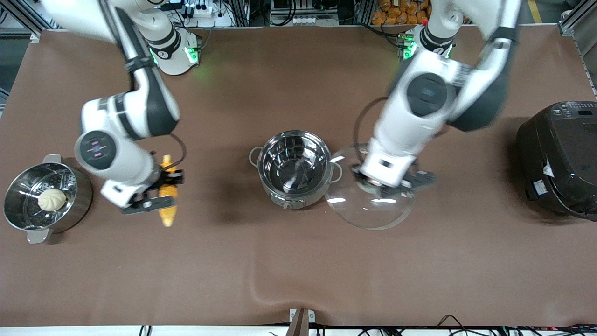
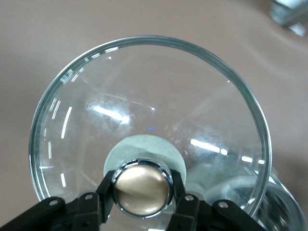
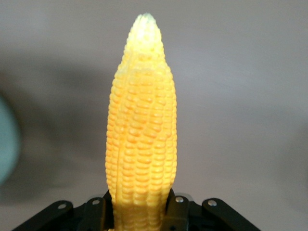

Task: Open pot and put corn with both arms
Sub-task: 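Lift the lid aside with the left gripper while the right gripper carries the corn, then lower the corn into the pot and open the right gripper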

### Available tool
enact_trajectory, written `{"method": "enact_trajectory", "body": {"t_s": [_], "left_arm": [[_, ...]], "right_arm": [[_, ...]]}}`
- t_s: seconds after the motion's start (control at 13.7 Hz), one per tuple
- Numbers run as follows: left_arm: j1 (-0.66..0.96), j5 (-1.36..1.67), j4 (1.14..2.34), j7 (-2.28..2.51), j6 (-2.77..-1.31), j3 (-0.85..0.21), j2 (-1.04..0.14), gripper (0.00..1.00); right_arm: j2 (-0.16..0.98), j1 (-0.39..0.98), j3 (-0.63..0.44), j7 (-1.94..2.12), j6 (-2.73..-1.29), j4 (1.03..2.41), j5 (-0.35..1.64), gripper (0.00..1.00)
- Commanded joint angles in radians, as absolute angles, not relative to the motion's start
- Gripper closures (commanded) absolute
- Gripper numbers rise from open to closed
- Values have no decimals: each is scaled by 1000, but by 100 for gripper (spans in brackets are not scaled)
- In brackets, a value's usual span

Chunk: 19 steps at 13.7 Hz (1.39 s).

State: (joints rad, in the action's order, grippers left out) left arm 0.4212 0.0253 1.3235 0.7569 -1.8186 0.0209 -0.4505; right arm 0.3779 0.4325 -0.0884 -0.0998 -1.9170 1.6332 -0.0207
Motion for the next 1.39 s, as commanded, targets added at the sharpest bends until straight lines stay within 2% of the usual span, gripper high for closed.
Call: {"method": "enact_trajectory", "body": {"t_s": [0.0,0.07,0.29,0.51,0.66,0.73,0.8,0.88,1.09,1.24,1.31], "left_arm": [[329,49,1353,703,-1812,9,-451,100],[302,46,1361,674,-1813,9,-463,100],[253,48,1400,571,-1830,9,-509,100],[256,37,1480,551,-1906,9,-581,100],[265,37,1589,549,-2035,9,-584,100],[270,37,1630,549,-2092,9,-584,100],[267,35,1659,549,-2141,9,-586,100],[268,34,1683,549,-2190,9,-587,100],[268,12,1732,558,-2290,11,-588,100],[273,-14,1740,569,-2299,11,-588,100],[272,-21,1740,569,-2298,9,-588,55]], "right_arm": [[371,576,-100,-243,-1901,1592,-26,75],[377,647,-101,-300,-1907,1583,-37,71],[463,803,-101,-550,-1913,1507,-40,70],[537,856,-101,-675,-1992,1463,-37,70],[587,877,-103,-712,-2057,1460,-40,70],[607,876,-103,-721,-2080,1453,-40,63],[615,876,-101,-724,-2083,1453,-38,37],[617,879,-103,-726,-2083,1453,-37,0],[604,873,-103,-721,-2071,1451,-34,0],[594,864,-106,-721,-2053,1453,-22,0],[578,851,-115,-713,-1999,1460,-23,0]]}}
